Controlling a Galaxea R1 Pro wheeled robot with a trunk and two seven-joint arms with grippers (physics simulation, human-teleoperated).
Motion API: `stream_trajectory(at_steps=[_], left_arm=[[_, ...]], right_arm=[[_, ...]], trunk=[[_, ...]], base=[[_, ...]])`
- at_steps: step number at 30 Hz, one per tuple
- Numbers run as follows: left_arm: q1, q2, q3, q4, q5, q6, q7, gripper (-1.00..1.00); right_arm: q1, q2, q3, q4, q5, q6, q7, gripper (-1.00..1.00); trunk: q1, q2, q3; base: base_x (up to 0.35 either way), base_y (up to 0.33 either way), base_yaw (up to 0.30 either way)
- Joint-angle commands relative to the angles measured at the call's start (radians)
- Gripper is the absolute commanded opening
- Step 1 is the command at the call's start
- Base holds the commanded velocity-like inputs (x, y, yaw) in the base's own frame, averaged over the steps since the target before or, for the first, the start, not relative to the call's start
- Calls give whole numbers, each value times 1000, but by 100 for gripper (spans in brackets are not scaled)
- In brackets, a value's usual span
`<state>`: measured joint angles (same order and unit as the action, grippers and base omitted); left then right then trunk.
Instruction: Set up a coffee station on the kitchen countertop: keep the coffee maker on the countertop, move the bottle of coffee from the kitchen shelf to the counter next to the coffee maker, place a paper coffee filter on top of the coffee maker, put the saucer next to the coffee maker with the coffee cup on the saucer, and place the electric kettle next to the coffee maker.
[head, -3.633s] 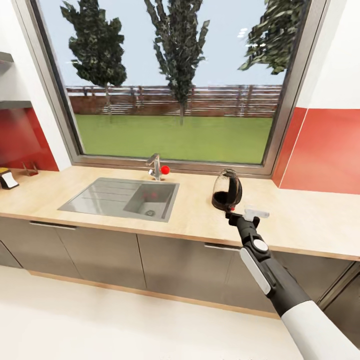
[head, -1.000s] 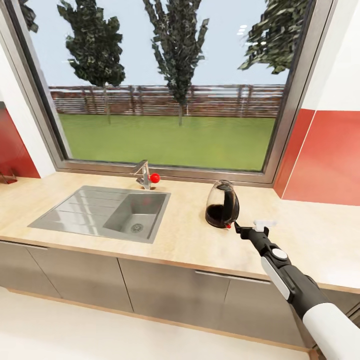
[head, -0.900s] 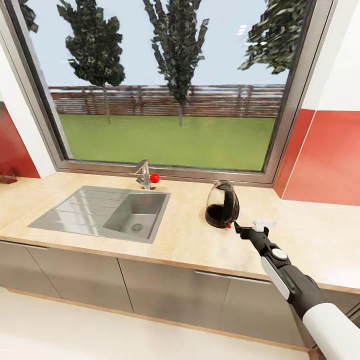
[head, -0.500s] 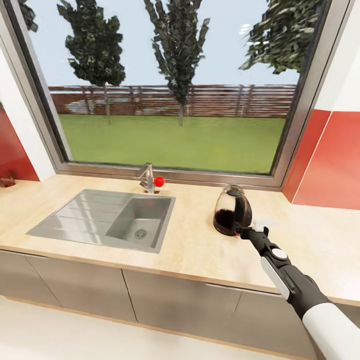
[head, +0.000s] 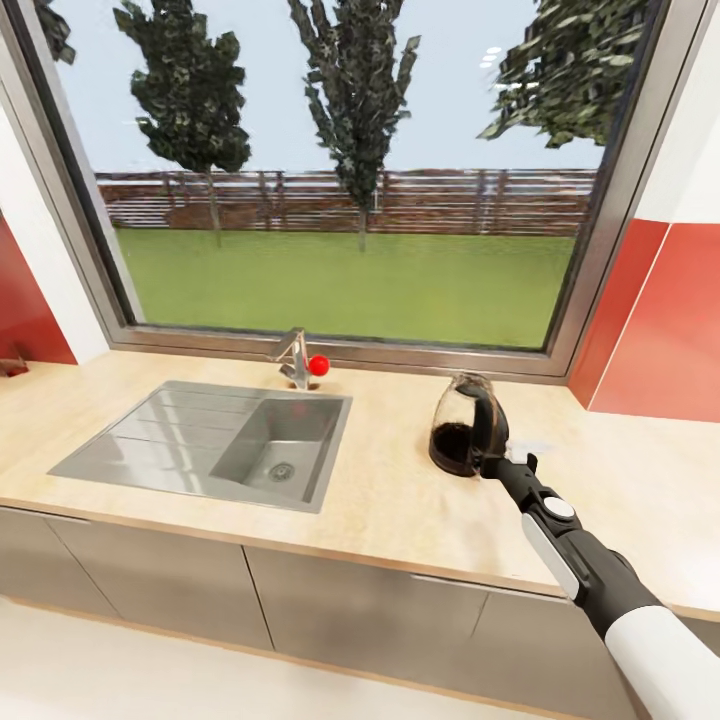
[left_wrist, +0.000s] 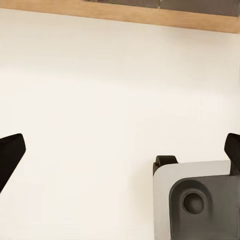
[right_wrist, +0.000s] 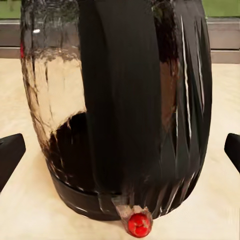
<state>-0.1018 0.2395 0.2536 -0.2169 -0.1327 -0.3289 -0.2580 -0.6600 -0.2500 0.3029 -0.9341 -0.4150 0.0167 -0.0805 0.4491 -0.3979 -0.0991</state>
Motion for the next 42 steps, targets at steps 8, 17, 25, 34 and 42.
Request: stream_trajectory(at_steps=[8, 17, 25, 34, 42], left_arm=[[-1, 0, 9, 1, -12, -4, -4, 100], [0, 0, 9, 1, -11, -4, -4, 100], [0, 0, 9, 1, -11, -4, -4, 100], [1, 0, 9, 1, -11, -4, -4, 100], [1, 0, 9, 1, -10, -4, -4, 100]], right_arm=[[-1, -2, 5, -2, -8, 2, -8, 100], [-1, -2, 5, -3, -8, 2, -8, 100], [-1, -2, 5, -4, -8, 1, -8, 100], [-1, -2, 5, -5, -8, 0, -8, 100], [-1, -3, 4, -5, -8, 0, -8, -100]], trunk=[[1, -2, -2], [1, -2, -2], [1, -2, -2], [1, -2, -2], [1, -2, -2]], base=[[64, 0, 0], [25, 0, 0], [104, 0, 0], [7, 0, 0], [0, 0, 0]])
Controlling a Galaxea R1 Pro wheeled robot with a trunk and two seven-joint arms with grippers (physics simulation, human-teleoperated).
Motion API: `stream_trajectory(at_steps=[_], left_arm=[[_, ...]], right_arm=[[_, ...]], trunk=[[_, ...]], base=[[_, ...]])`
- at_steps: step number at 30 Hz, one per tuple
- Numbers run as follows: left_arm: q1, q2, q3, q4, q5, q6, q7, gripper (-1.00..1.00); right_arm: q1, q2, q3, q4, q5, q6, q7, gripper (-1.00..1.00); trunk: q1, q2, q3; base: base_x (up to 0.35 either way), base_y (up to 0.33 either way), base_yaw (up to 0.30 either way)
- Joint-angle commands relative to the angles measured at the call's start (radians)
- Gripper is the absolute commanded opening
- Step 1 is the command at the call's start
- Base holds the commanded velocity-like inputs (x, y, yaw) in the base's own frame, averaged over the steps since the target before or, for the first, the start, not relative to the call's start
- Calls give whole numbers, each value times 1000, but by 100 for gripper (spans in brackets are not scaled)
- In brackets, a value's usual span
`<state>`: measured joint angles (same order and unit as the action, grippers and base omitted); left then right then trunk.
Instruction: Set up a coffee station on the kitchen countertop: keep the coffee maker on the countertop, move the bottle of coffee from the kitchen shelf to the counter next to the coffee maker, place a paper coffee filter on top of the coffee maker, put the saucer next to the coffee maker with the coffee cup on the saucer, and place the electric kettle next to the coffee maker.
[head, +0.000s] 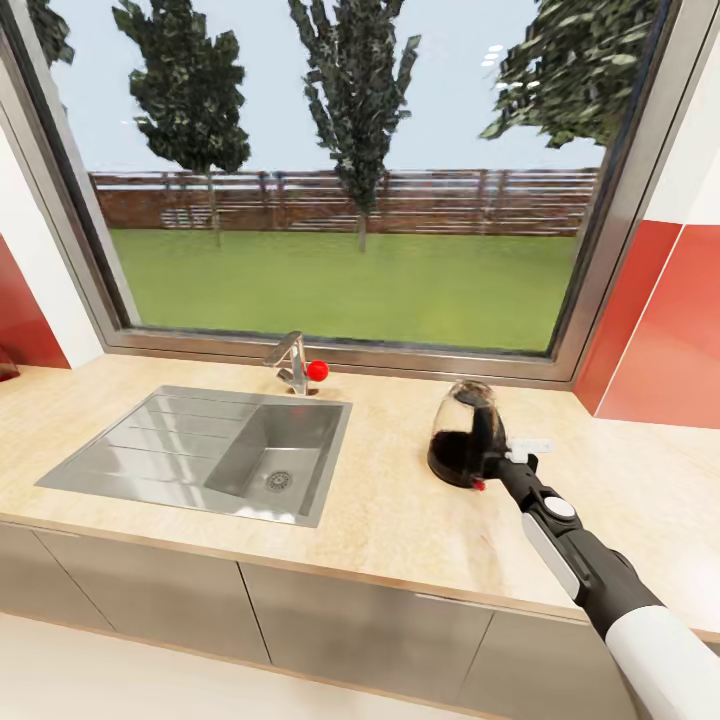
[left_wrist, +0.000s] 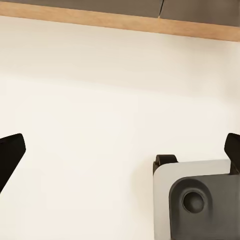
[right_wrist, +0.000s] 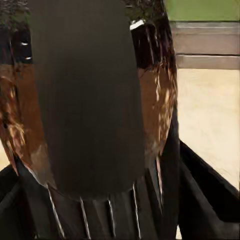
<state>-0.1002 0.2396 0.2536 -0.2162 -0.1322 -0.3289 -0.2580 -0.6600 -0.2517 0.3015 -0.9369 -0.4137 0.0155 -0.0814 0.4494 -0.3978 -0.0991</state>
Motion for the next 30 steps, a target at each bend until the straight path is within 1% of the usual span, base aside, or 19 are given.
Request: stream_trajectory(at_steps=[1, 30], left_arm=[[-1, 0, 9, 1, -10, -4, -4, 100], [0, 0, 9, 10, -10, 0, -3, 100]], right_arm=[[-1, -2, 6, -2, -10, 1, -8, -100], [-1, -1, 5, -1, -9, 3, -9, -100]], trunk=[[1, -2, -2], [1, -2, -2]], base=[[0, 0, 0], [0, 0, 0]])
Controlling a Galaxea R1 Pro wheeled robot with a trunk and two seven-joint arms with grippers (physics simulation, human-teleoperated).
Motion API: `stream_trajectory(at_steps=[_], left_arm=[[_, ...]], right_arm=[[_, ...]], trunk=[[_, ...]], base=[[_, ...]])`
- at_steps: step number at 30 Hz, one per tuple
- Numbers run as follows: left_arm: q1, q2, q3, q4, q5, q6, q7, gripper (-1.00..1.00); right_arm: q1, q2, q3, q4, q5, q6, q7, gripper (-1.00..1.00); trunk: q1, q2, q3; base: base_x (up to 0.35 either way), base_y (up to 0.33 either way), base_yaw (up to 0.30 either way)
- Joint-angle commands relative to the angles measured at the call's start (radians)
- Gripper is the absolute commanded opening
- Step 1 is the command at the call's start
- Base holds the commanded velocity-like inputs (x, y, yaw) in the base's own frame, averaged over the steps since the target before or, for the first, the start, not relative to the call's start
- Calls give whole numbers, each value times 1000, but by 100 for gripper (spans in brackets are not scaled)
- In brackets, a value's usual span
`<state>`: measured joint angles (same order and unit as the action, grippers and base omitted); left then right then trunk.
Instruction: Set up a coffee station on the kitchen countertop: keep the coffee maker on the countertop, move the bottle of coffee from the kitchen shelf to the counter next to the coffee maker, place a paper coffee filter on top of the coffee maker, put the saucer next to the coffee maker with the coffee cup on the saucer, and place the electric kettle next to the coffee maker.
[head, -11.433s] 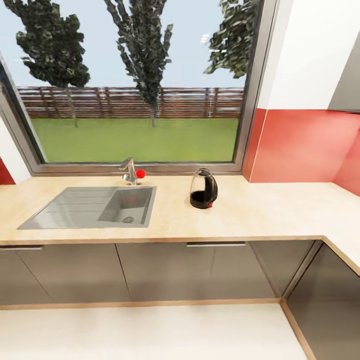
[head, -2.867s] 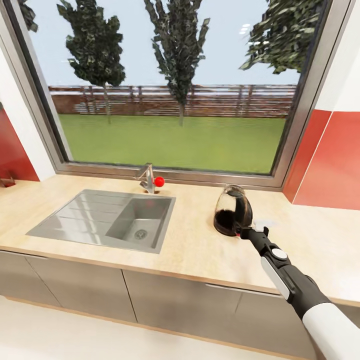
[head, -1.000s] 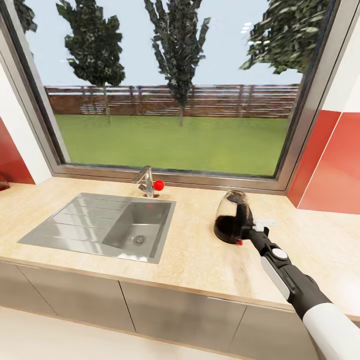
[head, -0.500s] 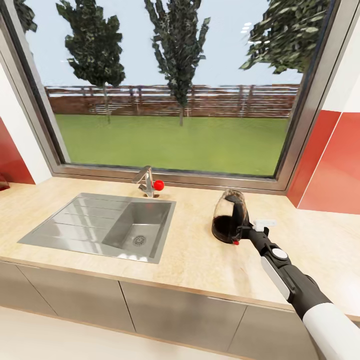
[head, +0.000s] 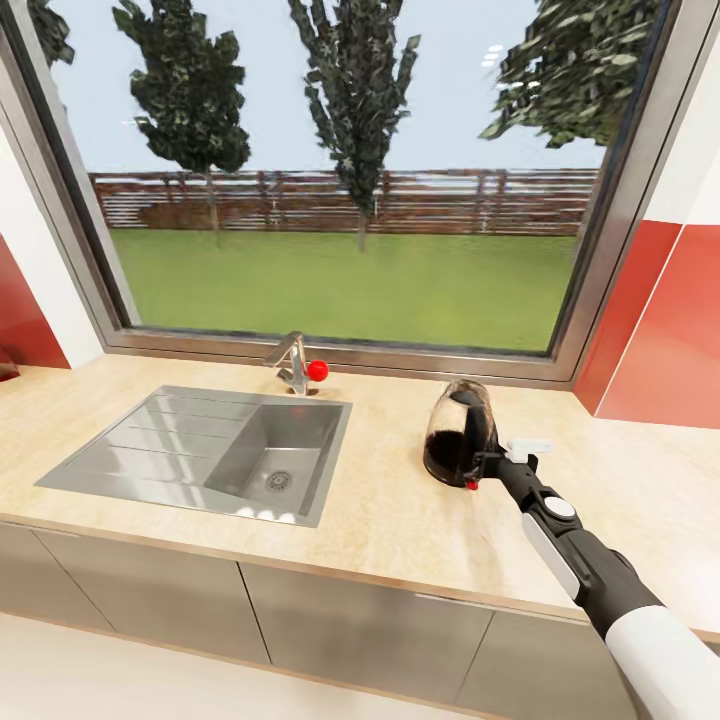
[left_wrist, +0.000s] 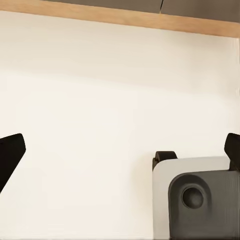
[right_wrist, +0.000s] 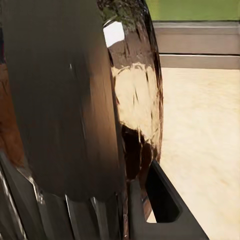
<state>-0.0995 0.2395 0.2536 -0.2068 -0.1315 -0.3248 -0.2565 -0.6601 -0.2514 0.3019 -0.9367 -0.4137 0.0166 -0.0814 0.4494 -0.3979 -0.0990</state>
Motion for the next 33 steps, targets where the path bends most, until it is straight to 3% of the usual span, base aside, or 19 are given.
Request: stream_trajectory(at_steps=[1, 8, 20, 23, 29, 33], left_arm=[[-1, 0, 9, 6, -11, -2, -2, 100], [0, 5, 8, 76, -13, 1, 4, 100], [27, 8, 7, 117, -14, 10, 13, 100], [32, 10, 9, 133, -13, 10, 43, 100], [43, 10, 11, 138, -11, 7, 207, 100], [44, 8, 13, 133, -9, 1, 254, 100]], right_arm=[[-1, -2, 5, -1, -9, 2, -9, -100], [-1, 0, 6, -1, -10, 2, -10, -100], [-1, 2, 6, -2, -10, 4, -11, -100], [-1, 4, 6, -1, -10, 5, -11, -100], [-1, 8, 7, -2, -10, 5, -14, -100], [-1, 9, 6, -33, -10, 7, -15, -100]], trunk=[[1, -2, -2], [1, -2, -2], [1, -2, -2], [1, -2, -2], [1, -2, -2], [1, -2, -2]], base=[[0, 0, 0], [0, 0, 0], [0, 0, 0], [0, 0, 0], [0, 0, 0], [0, 0, 0]])
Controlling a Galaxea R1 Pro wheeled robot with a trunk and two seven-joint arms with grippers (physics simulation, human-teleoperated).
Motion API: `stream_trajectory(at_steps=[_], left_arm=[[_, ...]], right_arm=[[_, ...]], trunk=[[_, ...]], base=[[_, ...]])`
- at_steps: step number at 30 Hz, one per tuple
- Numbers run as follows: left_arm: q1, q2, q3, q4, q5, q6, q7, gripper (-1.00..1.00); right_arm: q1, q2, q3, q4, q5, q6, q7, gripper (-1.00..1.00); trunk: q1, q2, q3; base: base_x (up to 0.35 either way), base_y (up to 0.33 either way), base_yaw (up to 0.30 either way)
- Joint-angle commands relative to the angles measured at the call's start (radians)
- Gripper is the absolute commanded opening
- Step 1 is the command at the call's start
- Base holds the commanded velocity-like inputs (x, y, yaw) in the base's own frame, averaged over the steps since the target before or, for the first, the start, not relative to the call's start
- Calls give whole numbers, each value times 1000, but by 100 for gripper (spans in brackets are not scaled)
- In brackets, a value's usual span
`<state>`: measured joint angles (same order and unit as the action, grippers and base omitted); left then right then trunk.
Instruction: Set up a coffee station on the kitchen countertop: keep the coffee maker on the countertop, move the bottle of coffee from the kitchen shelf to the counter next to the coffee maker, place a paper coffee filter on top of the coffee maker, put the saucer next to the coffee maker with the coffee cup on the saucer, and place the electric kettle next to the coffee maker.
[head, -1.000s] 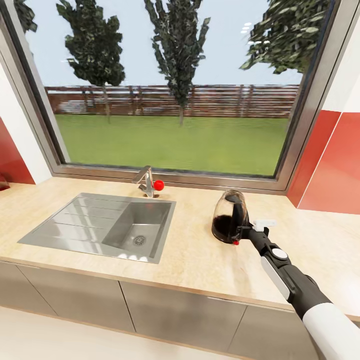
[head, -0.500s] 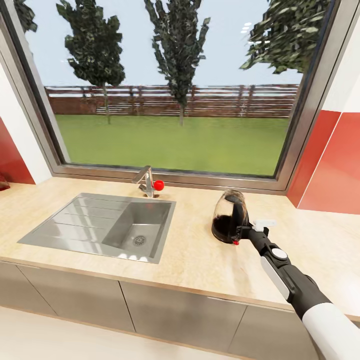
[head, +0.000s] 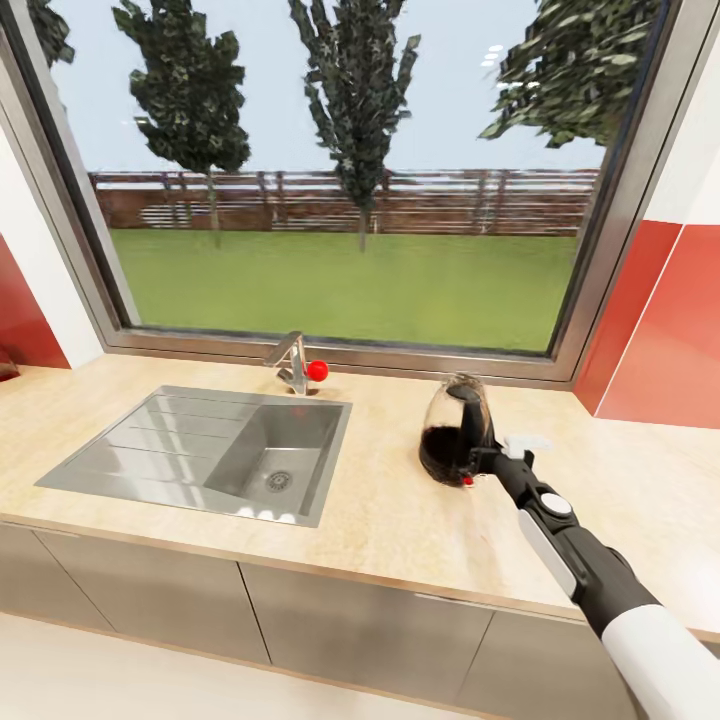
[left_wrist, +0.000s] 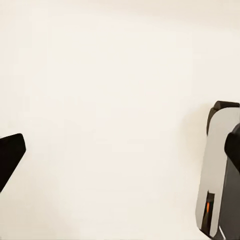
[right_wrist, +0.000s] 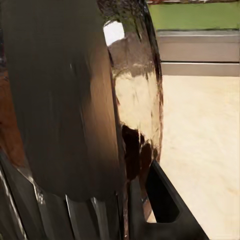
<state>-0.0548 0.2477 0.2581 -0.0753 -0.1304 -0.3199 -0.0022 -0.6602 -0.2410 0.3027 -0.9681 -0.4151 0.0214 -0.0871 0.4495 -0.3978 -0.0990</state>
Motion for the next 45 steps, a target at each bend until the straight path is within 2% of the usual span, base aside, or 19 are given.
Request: stream_trajectory(at_steps=[1, 8, 9, 10, 11, 14, 15, 19, 32, 45], left_arm=[[-1, 0, 9, 0, -10, -5, 5, 100], [-3, -10, 1, -7, -14, -10, 11, 100], [-3, -11, 1, -7, -14, -10, 9, 100], [-3, -11, 1, -8, -14, -10, 6, 100], [-7, -11, 1, -8, -12, -10, 1, 100], [-8, -11, 3, -8, -12, -10, 0, 100], [-8, -11, 5, -8, -11, -10, 0, 100], [-8, -15, 6, -8, -9, -11, -1, 100], [-8, -27, 4, -9, -9, -11, -1, 100], [-11, -29, 4, -9, -9, -9, -1, 100]], right_arm=[[-1, -2, 5, -22, -9, 3, -10, -100], [-1, -1, 3, -189, -9, 19, -12, -100], [-1, -1, 3, -222, -10, 41, -13, -100], [-1, -1, 3, -265, -11, 91, -12, -100], [-1, 2, 3, -408, -11, 270, -13, -100], [-1, 4, 3, -519, -15, 392, -12, -100], [-1, 4, 3, -533, -16, 412, -10, -100], [-1, 4, 13, -544, -17, 432, -7, -100], [-1, 0, 12, -545, -18, 433, -5, -100], [-1, 1, 15, -544, -18, 433, -5, -100]], trunk=[[1, -2, -2], [1, -2, -2], [1, -2, -2], [1, -2, -2], [1, -2, -2], [1, -2, -2], [1, -2, -2], [1, -2, -2], [1, -2, -2], [1, -2, -2]], base=[[0, 0, 0], [0, 0, 0], [0, 0, 0], [0, 0, 0], [0, 0, 0], [-31, 0, 0], [-164, 16, 0], [-261, 91, 0], [-304, 157, 14], [-211, 171, 255]])
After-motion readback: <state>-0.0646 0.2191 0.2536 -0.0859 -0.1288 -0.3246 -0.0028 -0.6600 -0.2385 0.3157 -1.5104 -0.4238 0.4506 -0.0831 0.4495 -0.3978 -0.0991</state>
